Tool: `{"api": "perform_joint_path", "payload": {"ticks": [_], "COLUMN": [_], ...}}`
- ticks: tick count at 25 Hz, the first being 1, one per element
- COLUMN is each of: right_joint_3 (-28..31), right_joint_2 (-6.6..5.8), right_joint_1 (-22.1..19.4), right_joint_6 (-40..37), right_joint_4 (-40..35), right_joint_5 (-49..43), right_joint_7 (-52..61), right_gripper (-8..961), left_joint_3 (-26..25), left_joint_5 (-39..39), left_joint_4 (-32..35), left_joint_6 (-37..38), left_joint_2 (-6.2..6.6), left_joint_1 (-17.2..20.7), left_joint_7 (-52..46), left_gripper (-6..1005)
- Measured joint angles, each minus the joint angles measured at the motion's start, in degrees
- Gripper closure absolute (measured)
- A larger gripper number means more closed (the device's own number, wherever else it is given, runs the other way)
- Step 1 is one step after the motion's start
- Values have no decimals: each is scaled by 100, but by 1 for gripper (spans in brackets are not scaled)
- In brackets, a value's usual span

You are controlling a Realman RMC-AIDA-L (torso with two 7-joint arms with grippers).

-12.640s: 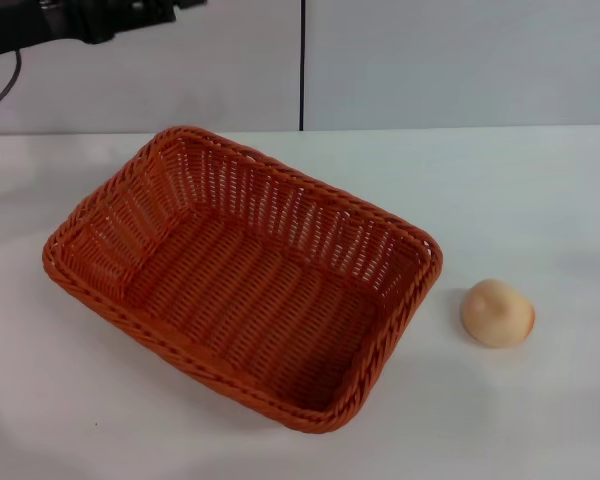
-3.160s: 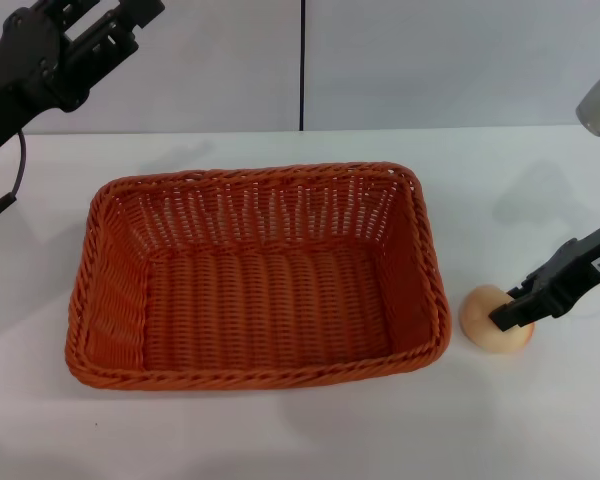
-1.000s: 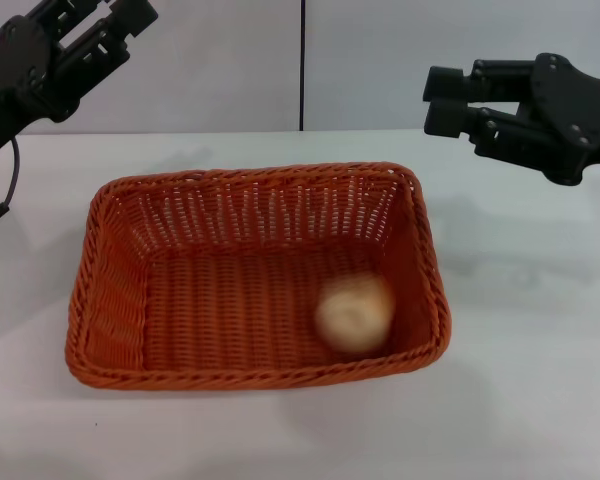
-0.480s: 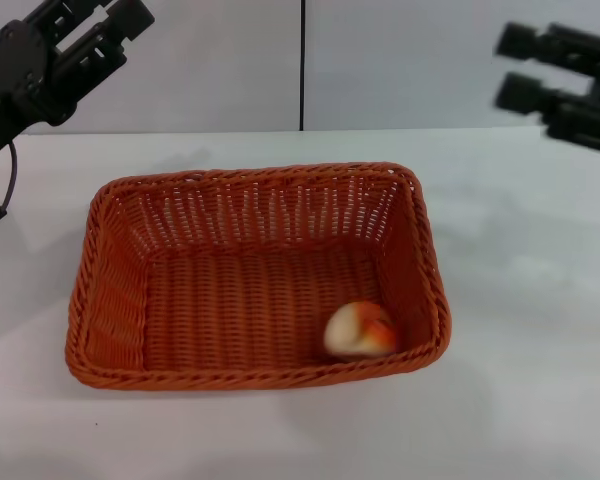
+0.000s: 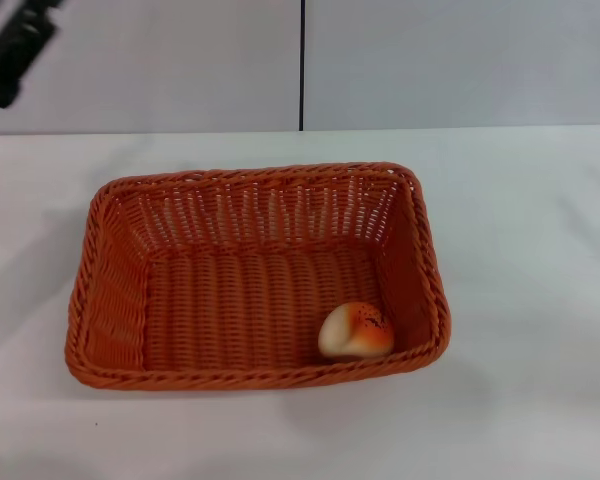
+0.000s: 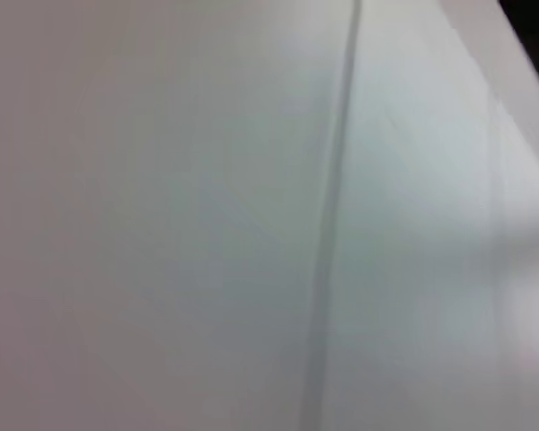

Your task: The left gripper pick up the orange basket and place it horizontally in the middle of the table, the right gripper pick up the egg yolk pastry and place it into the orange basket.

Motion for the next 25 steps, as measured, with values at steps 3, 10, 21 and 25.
{"api": "perform_joint_path", "payload": {"ticks": [3, 10, 21, 25], "right_joint_3": [958, 2963, 3756, 3888], "right_joint_2": [4, 18, 29, 29], "right_joint_1": [-68, -204, -240, -245], "right_joint_6": [16, -24, 293, 353], "right_joint_4": [755, 1972, 2539, 2619], "right_joint_5": [26, 138, 157, 162], "right_joint_7": [-709, -1487, -2241, -2242], "right_gripper": [303, 304, 304, 304], "left_joint_3": [-72, -256, -448, -413], "left_joint_5": [-358, -1358, -1599, -1570], "left_joint_4": [-404, -1625, -2028, -2018], "left_joint_6": [91, 152, 259, 350], "left_joint_2": [-8, -26, -25, -16], "left_joint_1": [15, -13, 119, 247], "left_joint_7": [684, 2743, 3181, 3183], "left_gripper": [338, 337, 347, 347]}}
